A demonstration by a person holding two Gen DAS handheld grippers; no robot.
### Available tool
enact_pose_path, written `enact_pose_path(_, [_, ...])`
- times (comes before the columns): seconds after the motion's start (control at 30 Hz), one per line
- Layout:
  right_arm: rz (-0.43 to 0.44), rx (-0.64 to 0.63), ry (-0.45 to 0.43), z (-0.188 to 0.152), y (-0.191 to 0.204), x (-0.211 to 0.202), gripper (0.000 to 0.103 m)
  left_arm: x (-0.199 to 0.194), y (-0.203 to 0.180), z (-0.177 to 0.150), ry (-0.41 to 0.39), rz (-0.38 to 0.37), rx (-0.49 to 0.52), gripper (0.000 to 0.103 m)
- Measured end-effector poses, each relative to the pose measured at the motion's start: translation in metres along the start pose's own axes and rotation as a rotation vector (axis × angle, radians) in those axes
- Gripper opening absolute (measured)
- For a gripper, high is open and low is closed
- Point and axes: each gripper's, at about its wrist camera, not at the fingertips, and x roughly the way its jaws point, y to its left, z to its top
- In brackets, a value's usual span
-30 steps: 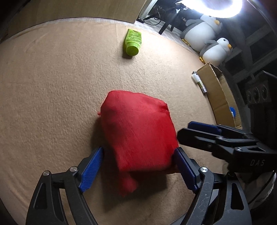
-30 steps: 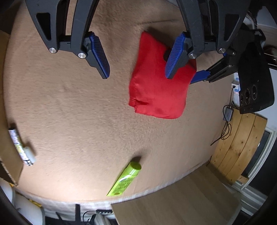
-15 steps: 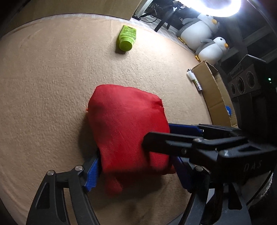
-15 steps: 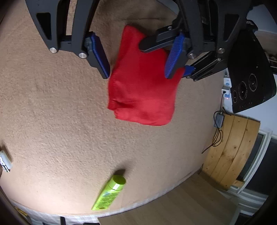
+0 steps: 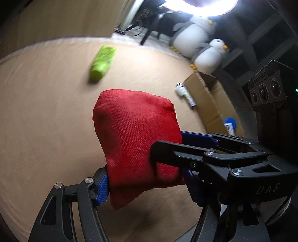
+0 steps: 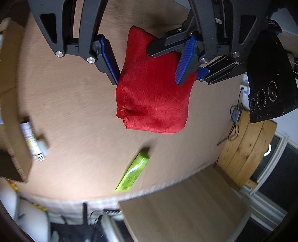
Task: Organize objects
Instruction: 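Grasp the red pouch with the left gripper while the right gripper clamps its other side, then carry the red pouch into the box with both grippers and release it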
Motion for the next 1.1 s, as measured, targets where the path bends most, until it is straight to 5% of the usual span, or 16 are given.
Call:
enact_pose_path(0.73, [-0.18,0.135,-0.245,0.021,-0.154,-0.138,0.058,0.094,-0.204,0.091,-0.023,-0.12,0.261,0.071])
enact_pose_path(1.1, [-0.231,0.197,-0.263,0.029,-0.214,-0.151,0.058,0.15,-0.248,0.115,0.029,-0.142,0.287,0.071])
